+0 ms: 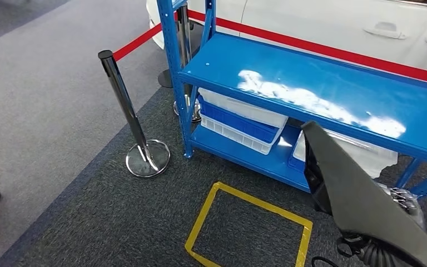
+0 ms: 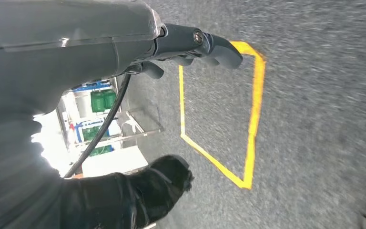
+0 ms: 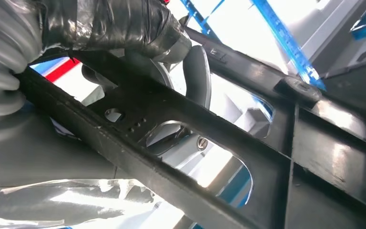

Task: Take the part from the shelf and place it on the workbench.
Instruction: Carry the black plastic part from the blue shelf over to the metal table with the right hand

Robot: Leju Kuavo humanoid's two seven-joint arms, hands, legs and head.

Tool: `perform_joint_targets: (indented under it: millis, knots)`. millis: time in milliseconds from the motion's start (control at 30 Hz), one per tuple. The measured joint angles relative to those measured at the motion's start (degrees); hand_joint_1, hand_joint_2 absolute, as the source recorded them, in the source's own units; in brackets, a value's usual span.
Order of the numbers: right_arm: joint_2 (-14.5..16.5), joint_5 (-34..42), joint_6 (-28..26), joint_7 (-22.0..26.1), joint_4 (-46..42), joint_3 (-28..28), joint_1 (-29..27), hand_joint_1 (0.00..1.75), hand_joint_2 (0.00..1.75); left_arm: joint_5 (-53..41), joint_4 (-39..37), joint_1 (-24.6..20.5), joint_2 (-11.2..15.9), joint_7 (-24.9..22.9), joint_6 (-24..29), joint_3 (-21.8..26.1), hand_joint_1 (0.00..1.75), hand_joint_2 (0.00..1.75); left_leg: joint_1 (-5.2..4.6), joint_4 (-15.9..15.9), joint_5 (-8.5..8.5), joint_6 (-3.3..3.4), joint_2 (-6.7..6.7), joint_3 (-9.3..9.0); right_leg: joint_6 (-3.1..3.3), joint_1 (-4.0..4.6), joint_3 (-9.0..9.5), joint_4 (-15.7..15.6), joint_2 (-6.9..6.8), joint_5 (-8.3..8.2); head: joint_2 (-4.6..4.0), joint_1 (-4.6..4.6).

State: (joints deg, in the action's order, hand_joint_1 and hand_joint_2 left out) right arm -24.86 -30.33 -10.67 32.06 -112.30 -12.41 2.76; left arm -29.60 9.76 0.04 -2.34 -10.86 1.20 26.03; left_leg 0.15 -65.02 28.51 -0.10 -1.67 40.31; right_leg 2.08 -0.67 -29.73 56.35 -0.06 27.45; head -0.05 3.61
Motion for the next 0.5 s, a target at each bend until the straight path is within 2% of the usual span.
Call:
perform_joint_targets:
  millis: [33,67,100,133,167,200,233,267,300,367,400,433,500]
  knots:
    - [0.01,0.00,0.02,-0.14,0.11,0.02,0.03,1.75,1.75,-0.11,0.01,-0.03,0.08,0.01,0.02,0.01,0.00,1.75,0.30,-3.60,2.51,-0.41,0.61,0.72,-0.03,-0.03,-0.87,0.12,-0.76,-0.64,0.01,0.12]
    - [0.01,0.01,0.05,-0.31,0.27,0.04,0.05,1.75,1.75,-0.21,0.01,-0.07,0.15,0.01,0.00,0.01,0.00,1.75,0.64,-6.74,3.57,-0.87,0.91,1.00,-0.20,-0.08,-1.81,0.32,-1.52,-1.23,0.01,0.14]
    - [0.02,0.03,0.11,-0.46,0.45,0.04,0.09,1.75,1.75,-0.30,0.01,-0.09,0.21,0.01,-0.02,0.02,0.00,1.75,1.02,-8.72,3.13,-1.35,1.11,0.66,-0.41,-0.17,-2.72,0.64,-2.31,-1.76,0.01,0.15]
    - [0.02,0.08,0.19,-0.61,0.64,0.05,0.16,1.75,1.75,-0.35,0.01,-0.10,0.29,0.01,-0.06,0.03,0.00,1.75,1.41,-8.95,1.58,-1.82,1.34,-0.53,-0.70,-0.31,-3.68,1.09,-3.07,-2.21,0.01,0.15]
    - [0.02,0.14,0.26,-0.75,0.82,0.10,0.29,1.75,1.75,-0.40,0.01,-0.11,0.34,0.00,-0.11,0.04,0.00,1.75,1.78,-7.34,-0.17,-2.26,1.78,-2.67,-1.04,-0.49,-4.67,1.68,-3.79,-2.58,0.01,0.15]
    - [0.01,0.20,0.33,-0.90,0.96,0.22,0.46,1.75,1.75,-0.45,0.02,-0.19,0.39,-0.01,-0.16,0.04,0.00,1.75,2.05,-3.98,-0.73,-2.69,2.84,-5.58,-1.42,-0.60,-5.57,2.42,-4.49,-2.87,0.01,0.22]
    - [0.01,0.27,0.36,-0.99,1.05,0.38,0.63,1.75,1.75,-0.51,0.04,-0.29,0.46,-0.01,-0.21,0.05,0.00,1.75,1.98,-0.11,-0.43,-2.93,3.93,-8.49,-1.79,-0.68,-6.40,3.11,-5.09,-3.10,0.01,0.37]
    - [0.01,0.32,0.38,-1.08,1.14,0.56,0.80,1.75,1.75,-0.56,0.07,-0.37,0.53,0.00,-0.23,0.05,0.00,1.75,1.82,3.12,0.54,-2.70,4.81,-10.60,-2.20,-0.66,-6.95,3.65,-5.69,-3.34,0.02,0.49]
    - [0.01,0.36,0.39,-1.14,1.23,0.70,0.94,1.75,1.75,-0.63,0.10,-0.41,0.60,0.00,-0.27,0.06,0.00,1.75,1.53,5.29,1.53,-2.24,5.33,-11.64,-2.65,-0.58,-7.22,3.90,-6.30,-3.67,0.02,0.61]
    - [0.02,0.43,0.45,-1.23,1.53,0.81,1.12,1.75,1.75,-0.79,0.11,-0.16,0.77,0.00,-0.33,0.09,0.00,1.75,1.15,6.23,1.35,-0.59,4.56,-11.12,-3.59,-0.68,-7.30,3.68,-7.33,-4.44,0.02,0.62]
    - [0.02,0.49,0.51,-1.29,1.73,0.83,1.16,1.75,1.75,-0.91,0.11,-0.01,0.80,-0.01,-0.37,0.11,0.00,1.75,1.10,6.38,0.73,0.11,4.12,-10.56,-4.05,-0.85,-7.42,3.82,-6.81,-4.03,0.01,0.60]
    - [0.02,0.57,0.59,-1.34,1.91,0.86,1.13,1.75,1.75,-1.05,0.11,0.11,0.84,-0.01,-0.39,0.14,0.00,1.75,1.09,6.51,0.04,0.80,3.72,-9.98,-4.34,-1.04,-7.75,4.68,-5.55,-2.56,0.01,0.59]
    - [0.01,0.69,0.79,-1.42,2.26,1.03,1.04,1.75,1.75,-1.37,0.11,0.11,0.86,0.02,-0.44,0.17,0.00,1.75,0.92,6.62,-1.49,1.87,2.89,-8.42,-4.47,-1.03,-9.20,9.74,-1.93,3.27,0.01,0.49]
